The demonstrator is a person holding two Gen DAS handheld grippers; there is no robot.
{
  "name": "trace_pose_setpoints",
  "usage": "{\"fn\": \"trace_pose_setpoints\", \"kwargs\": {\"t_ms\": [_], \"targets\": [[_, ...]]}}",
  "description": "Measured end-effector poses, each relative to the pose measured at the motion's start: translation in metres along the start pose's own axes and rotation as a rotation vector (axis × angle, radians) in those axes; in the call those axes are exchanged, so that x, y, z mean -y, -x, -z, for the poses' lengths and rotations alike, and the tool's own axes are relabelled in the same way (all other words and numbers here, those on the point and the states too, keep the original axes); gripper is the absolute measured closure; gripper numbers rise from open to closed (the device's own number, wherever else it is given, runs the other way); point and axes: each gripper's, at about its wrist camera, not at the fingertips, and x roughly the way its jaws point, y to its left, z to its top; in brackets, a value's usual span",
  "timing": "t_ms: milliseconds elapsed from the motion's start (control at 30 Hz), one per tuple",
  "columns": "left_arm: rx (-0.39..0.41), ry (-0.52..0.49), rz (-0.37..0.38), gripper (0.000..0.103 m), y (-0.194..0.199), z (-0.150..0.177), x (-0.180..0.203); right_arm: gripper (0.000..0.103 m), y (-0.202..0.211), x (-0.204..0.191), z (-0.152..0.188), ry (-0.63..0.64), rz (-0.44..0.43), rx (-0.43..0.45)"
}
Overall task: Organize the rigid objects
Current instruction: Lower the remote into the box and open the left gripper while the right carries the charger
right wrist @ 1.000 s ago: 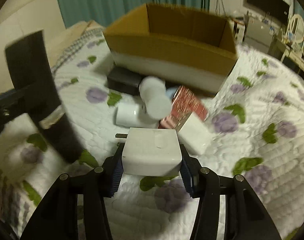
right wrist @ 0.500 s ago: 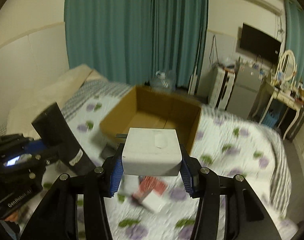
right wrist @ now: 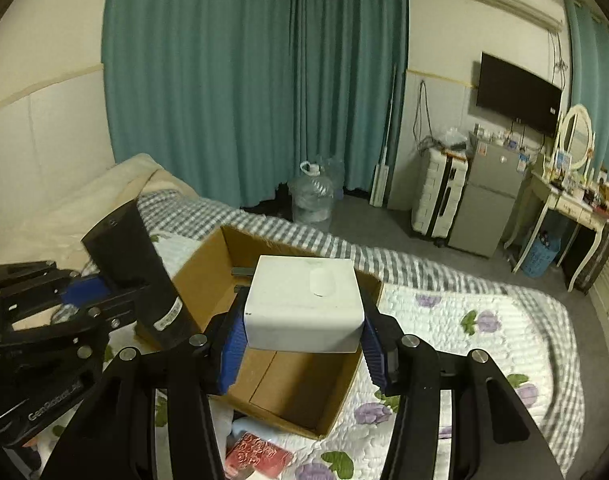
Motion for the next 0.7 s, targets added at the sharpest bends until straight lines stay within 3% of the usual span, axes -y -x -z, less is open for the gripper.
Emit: {"fn": "trace_pose_setpoints", "kwargs": {"t_ms": [300, 467, 567, 633, 700], "targets": [[-0.136, -0.003, -0.006, 0.085, -0.075, 0.012, 0.002, 0.053, -0.055, 0.013, 0.015, -0.034, 0.000, -0.070], [-0.178, -0.001, -0.013, 0.085, -0.099, 0.019, 0.001, 0.053, -0.069, 0.021, 0.022, -0.044, 0.007, -0.086], [-0.155, 0.013, -0.006, 0.077, -0.101, 0.019, -0.002, 0.053, -0.074, 0.026, 0.022, -0.053, 0.007, -0.089], [-0.143, 0.016, -0.013, 0.041, -0.100, 0.017, -0.004, 0.053, -0.075, 0.026, 0.021, -0.055, 0.008, -0.087], [-0.117, 0.014, -0.012, 0.039, -0.098, 0.015, -0.005, 0.053, -0.077, 0.029, 0.020, -0.057, 0.010, -0.086]]}}
